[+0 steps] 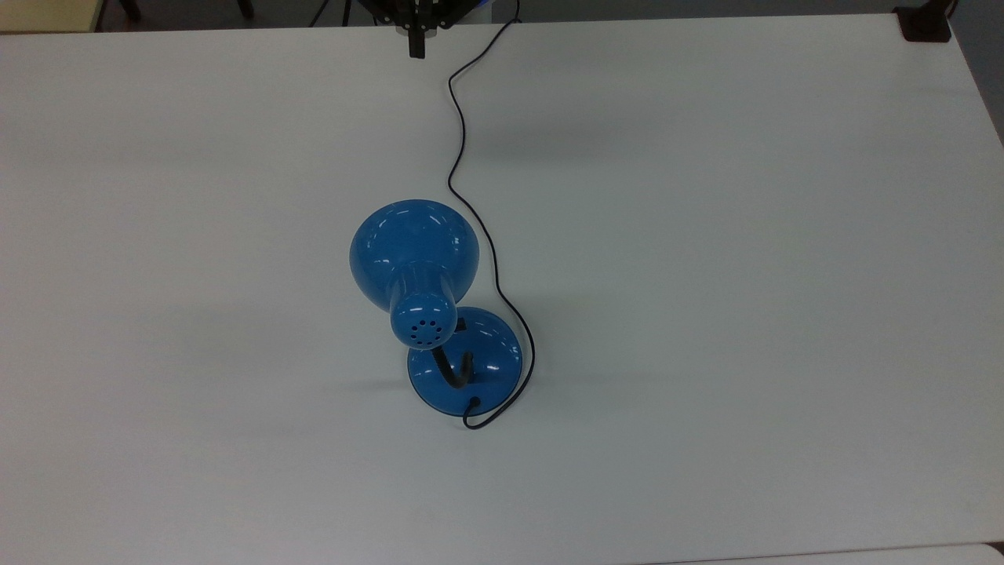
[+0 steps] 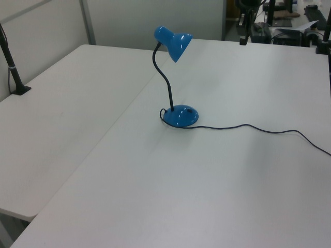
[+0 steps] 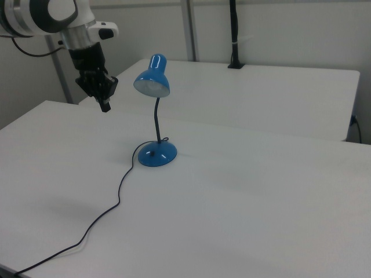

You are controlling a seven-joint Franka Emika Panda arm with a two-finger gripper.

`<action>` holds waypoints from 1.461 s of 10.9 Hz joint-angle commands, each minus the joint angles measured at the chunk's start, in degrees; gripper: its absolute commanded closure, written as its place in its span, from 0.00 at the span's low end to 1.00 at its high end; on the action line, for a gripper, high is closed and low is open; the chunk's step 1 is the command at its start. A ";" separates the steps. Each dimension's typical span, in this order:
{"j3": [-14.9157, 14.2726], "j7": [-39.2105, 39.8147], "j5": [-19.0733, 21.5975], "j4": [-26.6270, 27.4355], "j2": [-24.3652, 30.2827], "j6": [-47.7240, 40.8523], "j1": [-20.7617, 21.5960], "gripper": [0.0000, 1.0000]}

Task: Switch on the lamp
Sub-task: 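Move the gripper down toward the switch on the blue lamp base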

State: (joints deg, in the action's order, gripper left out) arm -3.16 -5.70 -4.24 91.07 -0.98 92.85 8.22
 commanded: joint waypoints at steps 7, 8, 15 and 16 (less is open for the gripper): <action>-0.09 1.83 0.90 7.77 -1.39 9.41 0.66 1.00; -0.09 1.83 0.81 11.11 -1.31 14.24 0.66 1.00; -0.01 1.83 0.81 18.44 -10.25 43.25 -0.05 1.00; -0.01 1.83 0.81 18.53 -11.92 46.77 -0.13 1.00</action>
State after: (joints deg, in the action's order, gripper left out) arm -3.05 -5.02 -4.23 108.90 -9.67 132.32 8.24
